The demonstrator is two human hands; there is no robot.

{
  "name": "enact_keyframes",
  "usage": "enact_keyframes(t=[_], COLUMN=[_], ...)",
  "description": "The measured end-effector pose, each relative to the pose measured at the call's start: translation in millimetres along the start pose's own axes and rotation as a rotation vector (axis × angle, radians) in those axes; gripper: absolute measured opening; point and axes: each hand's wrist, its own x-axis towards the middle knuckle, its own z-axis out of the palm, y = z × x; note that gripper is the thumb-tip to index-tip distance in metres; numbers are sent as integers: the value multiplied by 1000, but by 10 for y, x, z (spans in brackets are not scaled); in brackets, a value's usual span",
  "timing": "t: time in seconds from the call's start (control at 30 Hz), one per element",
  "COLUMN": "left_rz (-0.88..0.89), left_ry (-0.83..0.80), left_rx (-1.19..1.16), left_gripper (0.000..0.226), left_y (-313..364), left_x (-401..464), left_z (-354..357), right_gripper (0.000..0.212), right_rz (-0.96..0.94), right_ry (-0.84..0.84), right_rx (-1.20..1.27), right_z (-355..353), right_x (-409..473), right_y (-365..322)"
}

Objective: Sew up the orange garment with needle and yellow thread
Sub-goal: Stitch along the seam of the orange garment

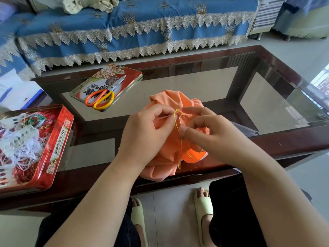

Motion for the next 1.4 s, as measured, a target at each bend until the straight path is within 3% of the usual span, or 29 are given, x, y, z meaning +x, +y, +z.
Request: enact_keyframes(t=[0.23,0.5,0.6,0.67,0.77,0.83,0.97,1.1,1.2,1.4], left_rz=[5,-173,-207,-226,-256,-262,-245,-241,-267,-317], left_ry=[-111,-207,-200,-175,-141,-143,-153,-187,-221,-287], left_rx=[-87,-220,-257,-286,-324,-343,-393,-424,-414,-432], left_gripper=[13,18,17,15,8,4,13,18,21,7], left_y=[11,-18,-49,-61,-56,-41,-22,-45,-54,-42], left_x=[-17,37,49,47,47,50,54,48,51,64], left_z=[8,-14,-8,-16,-36,-41,-31,-32,-53,-45], right_gripper=[30,19,32,36,24,25,31,34,28,35], right_rz=[7,-34,-85,-145,-194,-148,-36,-11,-16,-56], right_ry=[108,111,139,269,636,750,415,161,159,229], right_rx=[25,21,48,119,248,162,-145,-131,-51,130], right_z=[92,-15,-8,-3,-72,-161,-171,-54,-82,-182], right_x=[29,38,31,18,15,53,193,249,294,505], right_y=[14,38,39,49,53,37,-77,-204,-234,-370])
